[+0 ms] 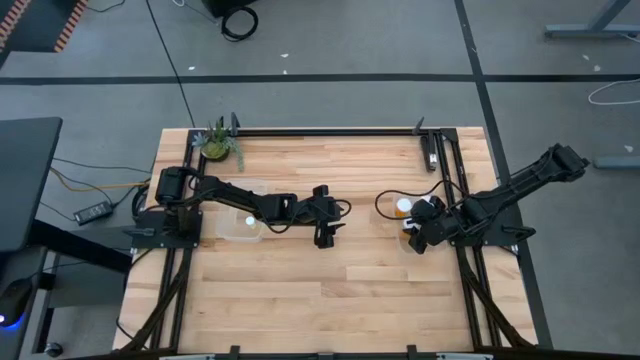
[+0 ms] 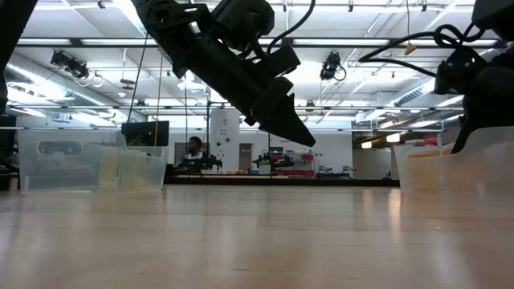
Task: Pick and place medicine bottles into bin by pill shape (circle, oval)
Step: Put the large orange pill bottle into the right transparent bin
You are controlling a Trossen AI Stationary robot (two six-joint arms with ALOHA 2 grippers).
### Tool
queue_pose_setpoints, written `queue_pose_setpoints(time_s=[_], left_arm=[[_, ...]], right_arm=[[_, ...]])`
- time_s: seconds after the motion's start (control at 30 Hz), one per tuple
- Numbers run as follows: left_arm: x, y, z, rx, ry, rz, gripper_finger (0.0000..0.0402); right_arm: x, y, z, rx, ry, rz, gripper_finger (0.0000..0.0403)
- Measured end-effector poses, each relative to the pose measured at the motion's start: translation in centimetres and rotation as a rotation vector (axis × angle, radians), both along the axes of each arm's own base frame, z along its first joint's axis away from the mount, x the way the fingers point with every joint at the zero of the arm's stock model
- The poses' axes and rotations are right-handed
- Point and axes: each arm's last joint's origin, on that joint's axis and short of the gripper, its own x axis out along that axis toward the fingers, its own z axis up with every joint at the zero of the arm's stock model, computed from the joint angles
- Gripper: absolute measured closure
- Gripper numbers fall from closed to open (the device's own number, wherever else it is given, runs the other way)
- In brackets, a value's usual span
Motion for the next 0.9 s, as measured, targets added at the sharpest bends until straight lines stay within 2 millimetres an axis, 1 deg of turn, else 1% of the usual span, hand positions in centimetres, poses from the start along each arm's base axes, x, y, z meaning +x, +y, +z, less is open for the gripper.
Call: queue_pose_setpoints(time_s=[0.3,0.4,0.47,0.57,0.67,0.9], left_arm=[[0.0,0.0,0.0,0.000,0.000,0.000,0.0192],[0.0,0.0,0.0,0.003,0.003,-0.019,0.0196],[-0.3,0.0,0.3,0.005,0.017,-0.052,0.0201],[-0.7,0.0,1.6,0.013,0.010,-0.070,0.0212],[-0.9,0.0,2.3,0.013,0.001,-0.070,0.0220],[-1.1,-0.1,2.2,0.012,0.029,-0.074,0.0225]], right_arm=[[0.0,0.0,-0.1,0.005,-0.004,-0.010,0.0177],[0.0,0.0,0.3,-0.001,0.011,-0.001,0.0177],[0.2,0.1,0.8,-0.002,0.004,0.009,0.0177],[0.2,0.1,1.0,-0.006,0.006,0.015,0.0175],[0.1,0.1,1.0,-0.007,0.012,0.014,0.0160],[0.1,0.0,1.0,-0.008,0.018,0.012,0.0116]])
